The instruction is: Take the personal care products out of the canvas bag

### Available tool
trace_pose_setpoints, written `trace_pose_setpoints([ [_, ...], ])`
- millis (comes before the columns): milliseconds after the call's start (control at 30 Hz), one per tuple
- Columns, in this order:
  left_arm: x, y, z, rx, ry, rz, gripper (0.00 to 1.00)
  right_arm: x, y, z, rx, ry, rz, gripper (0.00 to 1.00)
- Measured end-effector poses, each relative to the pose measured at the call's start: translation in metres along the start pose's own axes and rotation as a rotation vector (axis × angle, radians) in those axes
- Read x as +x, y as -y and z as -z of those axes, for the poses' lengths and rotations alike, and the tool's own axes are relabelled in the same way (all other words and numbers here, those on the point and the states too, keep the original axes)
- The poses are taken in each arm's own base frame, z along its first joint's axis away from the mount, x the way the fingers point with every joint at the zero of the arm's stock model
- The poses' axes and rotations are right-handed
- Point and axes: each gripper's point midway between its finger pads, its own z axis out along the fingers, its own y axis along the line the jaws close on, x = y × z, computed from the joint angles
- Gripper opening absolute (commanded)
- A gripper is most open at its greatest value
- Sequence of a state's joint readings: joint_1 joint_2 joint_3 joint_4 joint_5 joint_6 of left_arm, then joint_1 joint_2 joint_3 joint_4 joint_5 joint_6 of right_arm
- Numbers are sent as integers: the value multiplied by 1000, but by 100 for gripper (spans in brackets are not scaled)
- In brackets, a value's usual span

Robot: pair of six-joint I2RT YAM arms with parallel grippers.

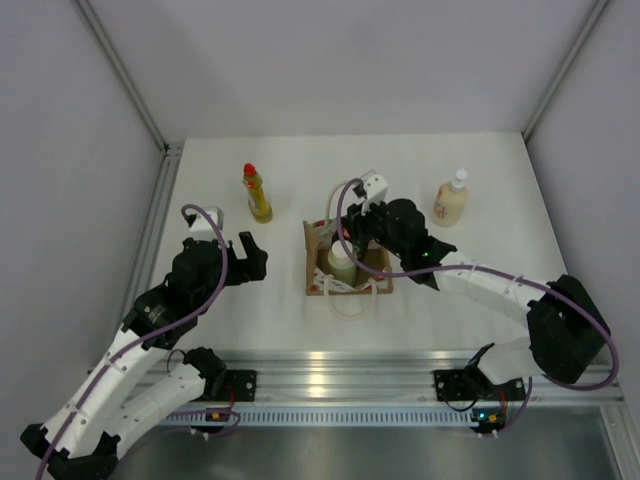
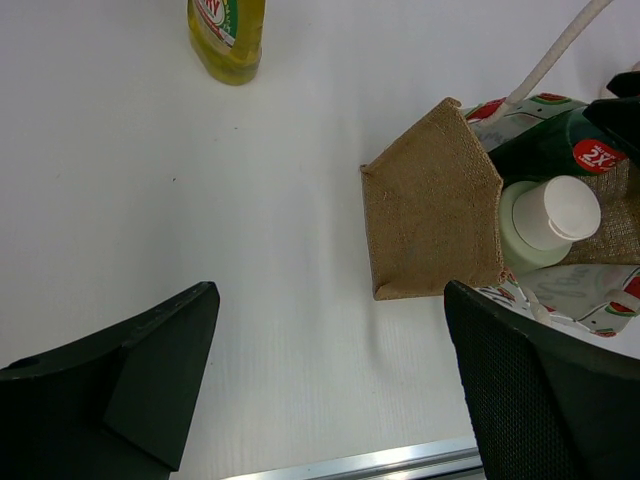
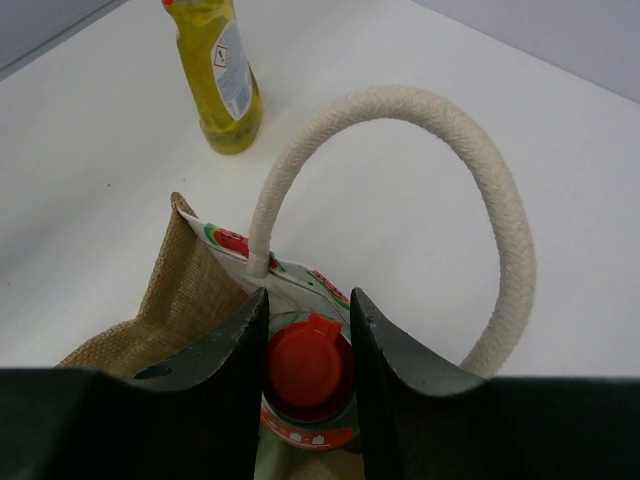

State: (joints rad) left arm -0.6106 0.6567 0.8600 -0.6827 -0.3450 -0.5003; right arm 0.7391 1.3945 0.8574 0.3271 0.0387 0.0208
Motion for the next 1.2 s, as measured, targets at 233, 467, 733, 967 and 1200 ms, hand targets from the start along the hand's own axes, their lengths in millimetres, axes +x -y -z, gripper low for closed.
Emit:
trace_pose_setpoints([
  [233, 0, 0, 0, 0, 0, 0, 98, -11, 0, 9, -4, 20, 19, 0],
  [467, 0, 0, 0, 0, 0, 0, 98, -21, 1, 15, -7, 29, 46, 0],
  [733, 0, 0, 0, 0, 0, 0, 98, -47, 2, 19, -6, 50, 70, 0],
  [967, -1, 0, 1, 3, 5, 2, 98, -81, 1, 28, -8, 104, 78, 0],
  [1200, -2, 0, 2, 5, 10, 3, 98, -106, 0, 33, -12, 131, 77, 0],
])
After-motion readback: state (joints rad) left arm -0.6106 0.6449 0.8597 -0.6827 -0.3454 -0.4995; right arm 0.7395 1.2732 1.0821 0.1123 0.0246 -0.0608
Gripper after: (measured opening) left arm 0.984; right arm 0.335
